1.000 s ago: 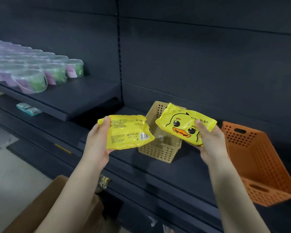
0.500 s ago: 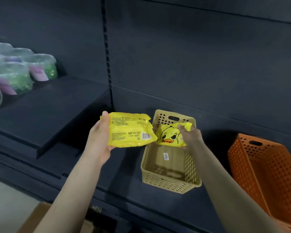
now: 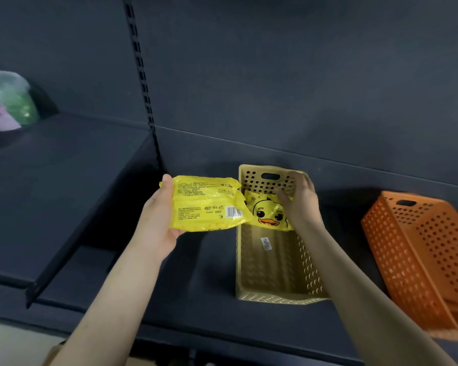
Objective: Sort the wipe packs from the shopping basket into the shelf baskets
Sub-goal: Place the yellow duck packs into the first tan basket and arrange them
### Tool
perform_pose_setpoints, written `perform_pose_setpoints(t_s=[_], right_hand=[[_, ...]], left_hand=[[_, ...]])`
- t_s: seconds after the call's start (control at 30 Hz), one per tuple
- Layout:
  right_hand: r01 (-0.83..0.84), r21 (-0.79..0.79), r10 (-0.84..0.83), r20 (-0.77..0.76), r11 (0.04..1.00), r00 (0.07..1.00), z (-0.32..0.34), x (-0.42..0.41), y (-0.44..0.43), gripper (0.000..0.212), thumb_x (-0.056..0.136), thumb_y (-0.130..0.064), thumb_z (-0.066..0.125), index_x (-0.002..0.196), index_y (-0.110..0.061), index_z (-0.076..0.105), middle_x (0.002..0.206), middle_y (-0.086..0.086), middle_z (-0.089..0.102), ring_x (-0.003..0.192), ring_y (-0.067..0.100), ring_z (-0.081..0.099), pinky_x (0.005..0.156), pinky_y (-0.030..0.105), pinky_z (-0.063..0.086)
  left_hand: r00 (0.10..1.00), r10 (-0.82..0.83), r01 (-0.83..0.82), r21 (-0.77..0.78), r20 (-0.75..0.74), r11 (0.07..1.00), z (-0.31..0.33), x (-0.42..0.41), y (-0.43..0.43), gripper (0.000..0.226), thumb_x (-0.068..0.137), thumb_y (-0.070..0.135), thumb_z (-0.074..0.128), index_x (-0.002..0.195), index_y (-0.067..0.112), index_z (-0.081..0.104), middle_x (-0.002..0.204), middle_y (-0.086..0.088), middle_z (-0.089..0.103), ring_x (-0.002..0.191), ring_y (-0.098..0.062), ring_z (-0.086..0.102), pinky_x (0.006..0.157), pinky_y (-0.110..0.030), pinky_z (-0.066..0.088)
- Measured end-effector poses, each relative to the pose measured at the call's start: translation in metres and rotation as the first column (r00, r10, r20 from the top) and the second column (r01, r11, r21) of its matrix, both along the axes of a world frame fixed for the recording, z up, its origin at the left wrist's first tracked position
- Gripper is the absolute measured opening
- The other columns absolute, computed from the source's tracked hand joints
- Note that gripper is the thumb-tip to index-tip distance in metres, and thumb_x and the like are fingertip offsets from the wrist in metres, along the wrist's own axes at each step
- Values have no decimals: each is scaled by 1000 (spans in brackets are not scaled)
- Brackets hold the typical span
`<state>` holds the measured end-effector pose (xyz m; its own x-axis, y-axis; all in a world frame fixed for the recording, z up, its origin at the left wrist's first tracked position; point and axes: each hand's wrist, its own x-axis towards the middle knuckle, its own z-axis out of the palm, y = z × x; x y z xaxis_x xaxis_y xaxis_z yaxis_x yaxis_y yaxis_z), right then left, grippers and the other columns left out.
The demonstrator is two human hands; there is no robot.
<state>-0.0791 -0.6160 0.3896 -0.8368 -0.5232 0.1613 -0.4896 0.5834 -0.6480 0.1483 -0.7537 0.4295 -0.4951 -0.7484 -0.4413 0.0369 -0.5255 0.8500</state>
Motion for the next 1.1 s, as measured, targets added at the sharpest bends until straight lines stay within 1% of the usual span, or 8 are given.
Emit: perform_pose_setpoints(t_s=[0.1, 0.17, 0.53, 0.67, 0.77, 0.83, 1.0, 1.1], right_hand=[[-164, 307, 134, 117, 937, 984, -6, 7, 4, 32, 97, -27, 53, 128, -18, 57, 122, 5, 61, 93, 17, 62, 73, 24, 47], [-235, 359, 132, 290, 903, 948, -15, 11, 6, 33, 100, -27, 48, 131, -20, 56, 128, 4, 60, 104, 18, 59, 81, 24, 44], [-169, -91, 192, 486, 981, 852, -2, 23, 7, 43, 100, -43, 41, 141, -32, 43, 145, -1, 45, 128, 16, 43, 95, 30, 37], [-302, -449, 518, 505, 841, 690, 41, 33, 28, 47, 91, -63, 39, 134, -49, 49, 144, -22, 43, 134, 4, 39, 102, 28, 39], [-427, -532, 668, 436, 732, 603, 49, 37, 41, 50, 90, -52, 55, 136, -32, 53, 143, -9, 50, 134, 13, 45, 108, 34, 40], [-315, -576, 609, 434, 754, 664, 50, 38, 44, 42, 85, -35, 69, 125, -21, 63, 128, 6, 63, 118, 21, 59, 102, 40, 47], [46, -550, 267, 476, 834, 838, 56, 26, 58, 65, 76, -49, 70, 93, 13, 61, 88, 31, 66, 80, 43, 65, 81, 50, 56], [117, -471, 153, 496, 874, 855, 56, 17, 64, 50, 83, -45, 68, 89, 5, 65, 84, 14, 72, 78, 30, 70, 75, 47, 59]], left_hand=[[1000, 1, -1, 17, -11, 1000, 0, 0, 1, 42, 96, 56, 41, 107, 24, 66, 95, -2, 76, 84, -20, 74, 70, -38, 57], [1000, 4, -3, 28, -10, 1000, -1, 1, 2, 42, 96, 56, 41, 108, 24, 66, 96, -2, 76, 84, -21, 74, 69, -38, 57], [993, 32, -18, 120, -116, 993, 1, 1, -1, 36, 101, 45, 39, 118, 28, 66, 109, -3, 73, 94, -23, 72, 68, -40, 58], [988, 0, 49, 307, -156, 950, 13, -11, 4, 35, 103, 33, 40, 110, 9, 64, 95, -15, 75, 77, -28, 74, 54, -38, 59], [982, -113, 166, 414, -150, 895, 23, -29, 12, 42, 103, 26, 39, 116, -9, 59, 99, -28, 70, 79, -37, 73, 64, -36, 61], [967, -190, 246, 420, -170, 874, 27, -37, 15, 49, 104, 28, 37, 123, -14, 54, 108, -32, 66, 85, -41, 71, 70, -33, 61], [905, -397, 399, 18, 153, 917, 17, -54, 20, 61, 102, 52, 26, 110, 3, 62, 103, -16, 72, 76, -26, 71, 56, -32, 58], [927, -239, 312, -245, 288, 918, 0, -68, 15, 49, 101, 50, 32, 131, 17, 53, 130, -3, 60, 103, -22, 61, 82, -38, 52]])
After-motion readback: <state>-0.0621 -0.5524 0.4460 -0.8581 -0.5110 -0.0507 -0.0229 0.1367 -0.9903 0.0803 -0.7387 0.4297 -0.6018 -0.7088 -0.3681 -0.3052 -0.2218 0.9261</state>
